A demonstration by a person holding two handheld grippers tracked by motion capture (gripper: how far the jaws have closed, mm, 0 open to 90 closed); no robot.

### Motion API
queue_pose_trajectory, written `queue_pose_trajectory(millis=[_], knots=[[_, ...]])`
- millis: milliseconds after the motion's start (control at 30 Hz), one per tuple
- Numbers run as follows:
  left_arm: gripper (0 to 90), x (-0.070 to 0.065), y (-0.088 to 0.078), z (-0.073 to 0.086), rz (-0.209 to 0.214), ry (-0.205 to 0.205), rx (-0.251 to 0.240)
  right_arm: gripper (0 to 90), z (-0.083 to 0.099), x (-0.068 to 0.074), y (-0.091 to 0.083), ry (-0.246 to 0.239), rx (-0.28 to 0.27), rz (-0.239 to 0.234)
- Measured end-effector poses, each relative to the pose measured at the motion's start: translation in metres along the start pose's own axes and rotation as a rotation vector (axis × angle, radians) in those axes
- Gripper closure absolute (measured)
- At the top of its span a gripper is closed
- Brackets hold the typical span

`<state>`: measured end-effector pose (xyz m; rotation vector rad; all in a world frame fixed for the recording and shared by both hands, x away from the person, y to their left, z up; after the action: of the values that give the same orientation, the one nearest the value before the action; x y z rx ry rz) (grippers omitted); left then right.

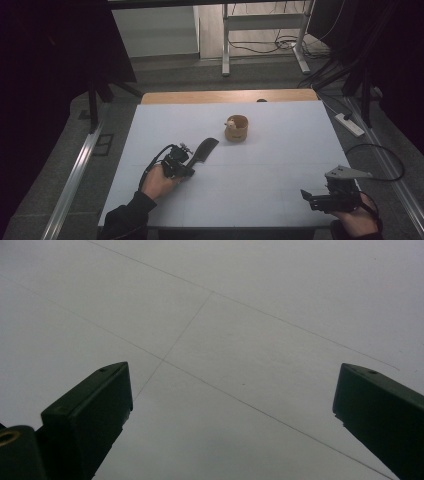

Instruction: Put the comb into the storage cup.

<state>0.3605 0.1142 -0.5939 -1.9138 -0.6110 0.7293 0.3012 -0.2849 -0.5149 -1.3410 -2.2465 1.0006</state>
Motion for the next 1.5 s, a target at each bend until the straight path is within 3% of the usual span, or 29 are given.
queue_pose_trajectory(millis=[333,500,600,900,1067,1167,1300,1500], knots=[[88.4,0.000,-0.003,0.001,0.001,-0.003,-0.012,3.1,0.000,0.000,0.000,-0.001,-0.001,0.000],[86.3,-0.004,-0.014,-0.002,-0.014,0.002,-0.057,3.1,0.000,0.000,0.000,-0.001,-0.001,0.000],[78.8,-0.005,-0.021,0.000,-0.030,-0.003,-0.080,3.1,0.000,0.000,0.000,-0.001,-0.002,0.000],[41.1,-0.001,-0.038,0.004,-0.079,-0.033,-0.153,3.1,0.000,0.000,0.000,-0.003,-0.003,-0.001],[18.9,0.001,-0.042,0.004,-0.100,-0.043,-0.176,3.1,0.000,0.000,0.000,-0.005,-0.003,-0.001],[10.0,0.003,-0.044,0.006,-0.104,-0.051,-0.177,3.1,0.000,0.000,0.000,-0.005,-0.003,-0.001],[0.6,0.006,-0.045,0.010,-0.128,-0.056,-0.163,3.1,0.000,0.000,0.000,-0.005,-0.003,-0.001],[0.0,0.008,-0.049,0.013,-0.122,-0.073,-0.172,3.1,0.000,0.000,0.000,-0.006,-0.004,-0.002]])
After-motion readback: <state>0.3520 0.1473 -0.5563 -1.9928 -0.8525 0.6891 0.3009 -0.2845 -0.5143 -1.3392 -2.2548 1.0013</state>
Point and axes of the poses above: each handheld gripper's, and its own axes: y roughly forward along the jaws, z roughly out of its underside, x roughly to its left, the point moved 9 cm from there along y, roughly forward along the jaws, and after that the axes turned 2 degrees about z, right-handed, at the moved point
